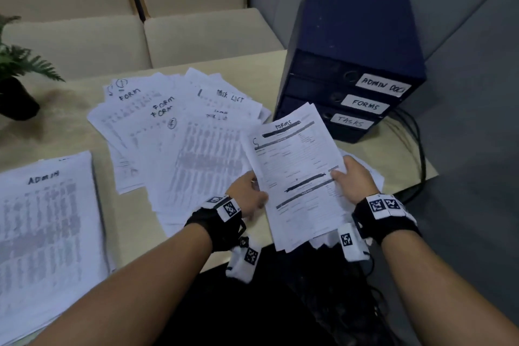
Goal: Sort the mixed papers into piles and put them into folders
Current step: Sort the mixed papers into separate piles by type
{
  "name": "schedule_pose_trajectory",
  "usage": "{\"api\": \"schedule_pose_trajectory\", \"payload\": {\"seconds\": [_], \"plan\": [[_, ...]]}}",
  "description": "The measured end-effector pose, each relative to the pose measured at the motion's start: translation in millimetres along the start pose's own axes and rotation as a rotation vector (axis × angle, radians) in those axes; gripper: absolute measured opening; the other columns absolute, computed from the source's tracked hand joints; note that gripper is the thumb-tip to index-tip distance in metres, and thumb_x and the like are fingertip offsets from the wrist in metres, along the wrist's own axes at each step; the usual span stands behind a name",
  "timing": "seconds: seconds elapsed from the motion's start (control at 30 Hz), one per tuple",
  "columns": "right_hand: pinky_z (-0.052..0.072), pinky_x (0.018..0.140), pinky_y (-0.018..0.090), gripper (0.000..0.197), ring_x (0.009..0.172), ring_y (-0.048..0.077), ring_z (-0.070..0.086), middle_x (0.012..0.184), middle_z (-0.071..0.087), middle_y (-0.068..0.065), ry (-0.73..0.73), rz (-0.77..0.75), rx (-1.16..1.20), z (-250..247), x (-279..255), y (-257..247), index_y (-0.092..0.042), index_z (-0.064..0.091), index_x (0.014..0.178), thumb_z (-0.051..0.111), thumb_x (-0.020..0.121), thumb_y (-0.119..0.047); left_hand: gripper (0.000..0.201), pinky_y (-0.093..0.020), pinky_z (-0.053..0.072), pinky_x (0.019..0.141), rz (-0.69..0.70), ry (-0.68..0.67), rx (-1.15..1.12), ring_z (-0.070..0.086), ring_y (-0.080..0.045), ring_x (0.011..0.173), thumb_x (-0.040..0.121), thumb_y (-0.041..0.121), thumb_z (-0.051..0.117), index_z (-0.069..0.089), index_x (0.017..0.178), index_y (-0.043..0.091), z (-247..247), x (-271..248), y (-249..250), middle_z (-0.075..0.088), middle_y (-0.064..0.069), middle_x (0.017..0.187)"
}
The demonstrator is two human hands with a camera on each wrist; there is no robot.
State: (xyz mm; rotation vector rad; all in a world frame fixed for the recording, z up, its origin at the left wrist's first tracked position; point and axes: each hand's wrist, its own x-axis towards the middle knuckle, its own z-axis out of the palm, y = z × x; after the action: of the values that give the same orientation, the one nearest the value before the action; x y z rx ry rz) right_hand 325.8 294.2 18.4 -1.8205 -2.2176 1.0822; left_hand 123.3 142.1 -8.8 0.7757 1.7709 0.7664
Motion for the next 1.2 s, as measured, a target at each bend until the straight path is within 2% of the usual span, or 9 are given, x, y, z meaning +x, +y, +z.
{"api": "schedule_pose_trajectory", "payload": {"seconds": [0.17, 0.27, 0.37, 0.5, 0.7, 0.83, 0.93, 1.07, 1.2], "plan": [[0.043, 0.081, 0.030, 0.031, 0.097, 0.026, 0.055, 0.118, 0.061, 0.012, -0.059, 0.071, -0.147, -18, 49, 36, -0.015, 0.051, 0.126, 0.052, 0.095, -0.018, 0.024, -0.022, 0.042, 0.049, -0.118, -0.035, 0.124, 0.062, -0.017, 0.067, 0.089, 0.018, 0.058, 0.051, 0.111, 0.015, 35, 28, 15, 0.066, -0.008, 0.093], [0.038, 0.097, 0.040, 0.044, 0.115, 0.032, 0.049, 0.129, 0.053, 0.012, 0.009, 0.117, -0.330, -9, 58, 42, -0.017, 0.045, 0.130, 0.060, 0.090, -0.026, 0.021, -0.022, 0.043, 0.053, -0.117, 0.016, 0.145, 0.060, -0.012, 0.063, 0.089, 0.017, 0.059, 0.054, 0.109, 0.016, 33, 33, 10, 0.063, 0.002, 0.079], [0.030, 0.102, 0.043, 0.055, 0.123, 0.030, 0.038, 0.138, 0.041, 0.008, 0.043, -0.063, -0.425, 11, 49, 39, -0.023, 0.043, 0.137, 0.064, 0.087, -0.033, 0.019, -0.029, 0.050, 0.069, -0.124, 0.084, 0.121, 0.061, -0.015, 0.064, 0.087, 0.014, 0.060, 0.057, 0.106, 0.014, 24, 35, 1, 0.061, 0.003, 0.072], [0.030, 0.104, 0.039, 0.045, 0.124, 0.025, 0.035, 0.140, 0.039, 0.001, -0.165, -0.172, -0.501, 44, 40, 38, -0.029, 0.053, 0.129, 0.062, 0.087, -0.040, 0.015, -0.033, 0.052, 0.075, -0.114, 0.139, 0.131, 0.064, -0.021, 0.075, 0.086, 0.013, 0.060, 0.060, 0.100, 0.018, 9, 34, -8, 0.065, 0.002, 0.074], [0.035, 0.098, 0.036, 0.031, 0.117, 0.024, 0.042, 0.127, 0.047, 0.002, -0.119, -0.207, -0.355, 61, 38, -6, -0.021, 0.059, 0.116, 0.058, 0.090, -0.038, 0.020, -0.028, 0.049, 0.071, -0.079, 0.279, 0.126, 0.066, -0.024, 0.083, 0.088, 0.015, 0.057, 0.060, 0.108, 0.016, -27, 17, -20, 0.067, -0.002, 0.086], [0.040, 0.078, 0.024, 0.018, 0.094, 0.017, 0.054, 0.102, 0.059, 0.001, -0.273, -0.284, -0.120, 88, 23, -53, -0.013, 0.062, 0.099, 0.064, 0.089, -0.028, 0.021, -0.026, 0.046, 0.077, -0.074, 0.466, 0.120, 0.063, -0.022, 0.088, 0.089, 0.013, 0.055, 0.065, 0.107, 0.016, -54, 4, -36, 0.069, -0.004, 0.097], [0.050, 0.073, 0.029, 0.014, 0.079, 0.018, 0.060, 0.091, 0.067, 0.003, -0.357, -0.191, -0.047, 114, 9, -75, -0.016, 0.063, 0.088, 0.067, 0.086, -0.029, 0.026, -0.022, 0.040, 0.080, -0.109, 0.536, 0.180, 0.061, -0.021, 0.100, 0.089, 0.011, 0.054, 0.065, 0.113, 0.014, -77, -2, -52, 0.067, -0.004, 0.109], [0.048, 0.073, 0.029, 0.033, 0.095, 0.026, 0.062, 0.109, 0.062, 0.010, -0.258, -0.059, -0.098, 139, -9, -89, -0.012, 0.055, 0.113, 0.065, 0.088, -0.031, 0.043, -0.031, 0.040, 0.100, -0.170, 0.409, 0.402, 0.048, -0.027, 0.124, 0.085, 0.014, 0.056, 0.058, 0.128, 0.017, -99, -2, -83, 0.050, -0.007, 0.136], [0.050, 0.078, 0.033, 0.048, 0.105, 0.032, 0.061, 0.122, 0.058, 0.017, -0.157, 0.090, 0.012, 154, -21, -105, -0.006, 0.043, 0.127, 0.065, 0.090, -0.025, 0.048, -0.041, 0.037, 0.106, -0.142, 0.279, 0.510, 0.040, -0.029, 0.129, 0.085, 0.020, 0.057, 0.053, 0.133, 0.020, -110, -5, -103, 0.044, -0.010, 0.138]]}}
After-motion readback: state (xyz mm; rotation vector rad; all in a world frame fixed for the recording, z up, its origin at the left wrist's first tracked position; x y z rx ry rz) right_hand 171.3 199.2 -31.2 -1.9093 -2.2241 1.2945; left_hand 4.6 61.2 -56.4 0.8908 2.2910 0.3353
